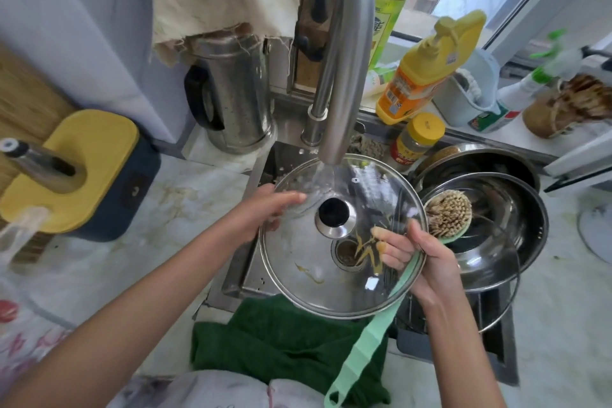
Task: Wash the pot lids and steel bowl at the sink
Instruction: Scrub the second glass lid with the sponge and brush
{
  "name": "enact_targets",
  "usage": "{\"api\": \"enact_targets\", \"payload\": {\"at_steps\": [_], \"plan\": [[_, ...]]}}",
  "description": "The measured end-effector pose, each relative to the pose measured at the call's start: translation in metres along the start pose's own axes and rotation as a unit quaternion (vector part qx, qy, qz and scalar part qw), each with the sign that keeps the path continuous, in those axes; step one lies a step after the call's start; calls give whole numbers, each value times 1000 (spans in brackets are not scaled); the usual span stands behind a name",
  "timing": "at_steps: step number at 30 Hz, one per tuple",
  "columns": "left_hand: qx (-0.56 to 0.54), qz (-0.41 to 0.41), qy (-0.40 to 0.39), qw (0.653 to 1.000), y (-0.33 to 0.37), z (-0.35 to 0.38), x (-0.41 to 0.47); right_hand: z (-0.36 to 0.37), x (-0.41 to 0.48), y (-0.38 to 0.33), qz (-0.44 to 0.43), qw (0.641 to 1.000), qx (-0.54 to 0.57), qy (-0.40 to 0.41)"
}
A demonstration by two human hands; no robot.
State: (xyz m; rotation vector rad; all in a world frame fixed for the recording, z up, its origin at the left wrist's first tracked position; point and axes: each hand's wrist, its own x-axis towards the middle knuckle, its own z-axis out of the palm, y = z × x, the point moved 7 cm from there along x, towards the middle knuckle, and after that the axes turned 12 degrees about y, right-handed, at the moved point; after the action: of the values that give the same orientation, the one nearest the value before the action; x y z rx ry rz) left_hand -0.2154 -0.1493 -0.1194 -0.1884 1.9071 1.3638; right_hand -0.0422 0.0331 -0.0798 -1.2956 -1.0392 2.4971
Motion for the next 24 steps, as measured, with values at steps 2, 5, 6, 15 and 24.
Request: {"api": "enact_targets", "payload": {"at_steps": [2, 5, 6, 15, 24], "plan": [[34, 22, 26, 999, 1, 2, 4, 5, -1, 0, -1, 1000, -17, -8], [32, 41, 57, 997, 8, 5, 7, 7, -3, -1, -4, 1000, -10, -7], [33, 35, 75, 996, 7, 3, 11, 5, -3, -2, -5, 1000, -3, -3], [96, 40, 125, 987, 5, 5, 17, 9, -9, -3, -18, 1000, -3, -1], [206, 390, 54, 896, 6, 46, -14, 23, -13, 4, -54, 995, 40, 73]]}}
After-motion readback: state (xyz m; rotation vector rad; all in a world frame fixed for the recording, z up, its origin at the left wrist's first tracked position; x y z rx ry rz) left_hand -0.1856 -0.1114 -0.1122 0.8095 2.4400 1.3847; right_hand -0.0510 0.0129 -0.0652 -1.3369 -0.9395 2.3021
